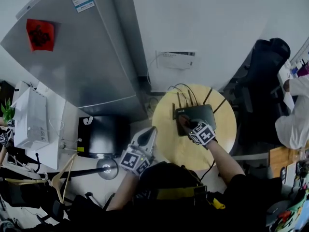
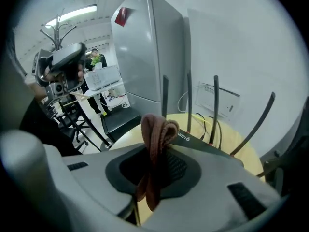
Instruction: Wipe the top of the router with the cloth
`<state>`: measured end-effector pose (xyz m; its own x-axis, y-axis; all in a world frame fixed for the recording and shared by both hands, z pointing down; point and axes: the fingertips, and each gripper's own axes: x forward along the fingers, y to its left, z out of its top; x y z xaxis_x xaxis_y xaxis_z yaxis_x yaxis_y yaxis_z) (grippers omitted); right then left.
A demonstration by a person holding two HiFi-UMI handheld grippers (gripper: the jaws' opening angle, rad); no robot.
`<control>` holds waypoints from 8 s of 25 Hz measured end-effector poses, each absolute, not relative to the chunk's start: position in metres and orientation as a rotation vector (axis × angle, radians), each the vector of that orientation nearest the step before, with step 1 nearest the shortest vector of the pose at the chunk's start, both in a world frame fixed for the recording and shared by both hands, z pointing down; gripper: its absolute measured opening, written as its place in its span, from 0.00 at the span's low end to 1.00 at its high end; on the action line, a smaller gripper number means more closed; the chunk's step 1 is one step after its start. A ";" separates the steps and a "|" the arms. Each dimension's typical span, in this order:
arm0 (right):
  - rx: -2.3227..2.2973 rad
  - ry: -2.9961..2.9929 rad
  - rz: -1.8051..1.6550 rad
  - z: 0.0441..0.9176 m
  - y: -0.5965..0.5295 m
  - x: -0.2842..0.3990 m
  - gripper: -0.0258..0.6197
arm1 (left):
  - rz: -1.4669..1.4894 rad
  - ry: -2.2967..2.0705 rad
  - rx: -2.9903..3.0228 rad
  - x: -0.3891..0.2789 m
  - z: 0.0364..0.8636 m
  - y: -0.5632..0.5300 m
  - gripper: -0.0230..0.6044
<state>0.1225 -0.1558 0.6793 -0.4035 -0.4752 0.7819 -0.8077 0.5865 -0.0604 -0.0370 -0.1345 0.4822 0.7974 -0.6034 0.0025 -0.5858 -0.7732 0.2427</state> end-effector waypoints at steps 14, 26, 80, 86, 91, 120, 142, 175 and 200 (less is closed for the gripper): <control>0.960 -2.030 0.983 0.712 -0.229 0.111 0.14 | -0.055 -1.152 2.648 -0.069 0.499 -0.145 0.03; 1.025 -1.832 0.831 0.754 -0.241 0.135 0.14 | -0.014 -1.159 2.620 -0.058 0.510 -0.148 0.03; 1.316 -1.528 0.523 0.710 -0.215 0.280 0.14 | -0.092 -1.054 2.679 -0.054 0.499 -0.136 0.03; 1.220 -1.779 0.744 0.699 -0.195 0.206 0.14 | -0.100 -0.982 2.704 -0.045 0.500 -0.135 0.03; 1.084 -1.929 0.866 0.693 -0.177 0.141 0.14 | -0.106 -0.943 2.727 -0.041 0.498 -0.136 0.03; 1.075 -1.732 0.799 0.762 -0.156 0.196 0.14 | -0.066 -0.871 2.738 -0.025 0.504 -0.141 0.03; 1.311 -1.663 0.712 0.747 -0.145 0.300 0.14 | -0.049 -0.801 2.771 0.022 0.505 -0.126 0.03; 0.802 -1.775 -0.215 0.663 -0.209 0.177 0.13 | -0.062 -0.942 2.712 -0.017 0.502 -0.130 0.03; 0.325 -1.584 -0.063 0.738 -0.208 0.121 0.14 | -0.056 -1.198 2.573 -0.073 0.514 -0.130 0.03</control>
<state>0.1209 -0.2076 0.7385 -0.0050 -0.2445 0.9696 -0.1672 0.9562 0.2402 -0.0728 -0.1302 0.5144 0.6509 -0.7537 0.0908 -0.7419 -0.6061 0.2869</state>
